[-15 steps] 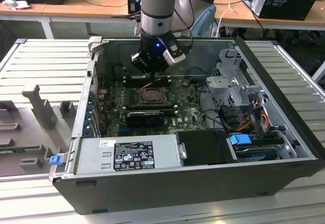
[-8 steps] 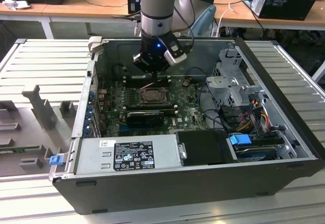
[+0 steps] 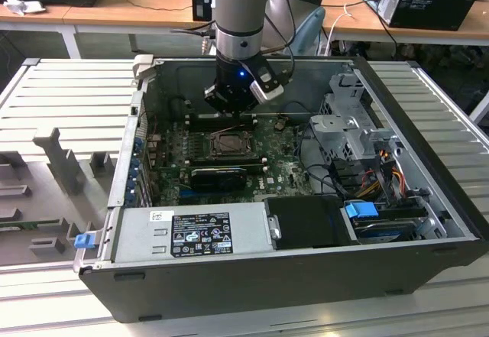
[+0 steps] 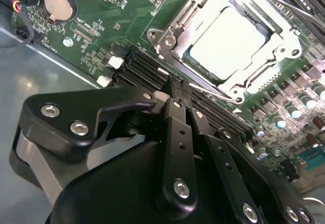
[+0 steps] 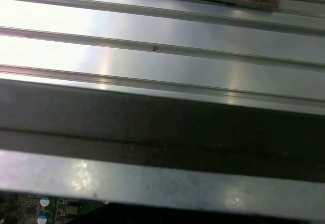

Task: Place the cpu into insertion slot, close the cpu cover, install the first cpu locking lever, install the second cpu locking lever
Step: 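Install the first cpu locking lever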

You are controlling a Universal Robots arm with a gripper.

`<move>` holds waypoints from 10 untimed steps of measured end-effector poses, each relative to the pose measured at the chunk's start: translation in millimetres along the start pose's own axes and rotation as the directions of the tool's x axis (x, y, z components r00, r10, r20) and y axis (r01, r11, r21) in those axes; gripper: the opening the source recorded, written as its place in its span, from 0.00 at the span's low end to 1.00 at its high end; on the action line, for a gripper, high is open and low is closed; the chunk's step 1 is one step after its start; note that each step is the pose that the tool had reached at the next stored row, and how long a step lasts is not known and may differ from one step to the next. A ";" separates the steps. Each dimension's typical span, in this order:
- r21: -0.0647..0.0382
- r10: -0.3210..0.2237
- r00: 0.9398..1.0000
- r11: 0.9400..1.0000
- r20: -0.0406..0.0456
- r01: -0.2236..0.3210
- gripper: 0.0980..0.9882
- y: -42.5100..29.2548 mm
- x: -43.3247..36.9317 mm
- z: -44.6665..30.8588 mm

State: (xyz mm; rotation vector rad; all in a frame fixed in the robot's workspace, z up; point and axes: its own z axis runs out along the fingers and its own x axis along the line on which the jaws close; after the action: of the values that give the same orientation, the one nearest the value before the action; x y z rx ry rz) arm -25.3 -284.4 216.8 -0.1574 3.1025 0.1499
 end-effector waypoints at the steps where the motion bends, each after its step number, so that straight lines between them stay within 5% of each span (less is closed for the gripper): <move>1: 0.000 0.000 1.000 1.000 0.000 0.000 0.01 0.0 -0.5 0.2; 10: 0.000 0.000 1.000 1.000 0.000 0.000 0.01 -0.3 -2.0 1.7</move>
State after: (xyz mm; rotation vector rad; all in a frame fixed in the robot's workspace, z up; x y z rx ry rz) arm -23.2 -284.4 215.2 -0.1572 3.1023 0.1501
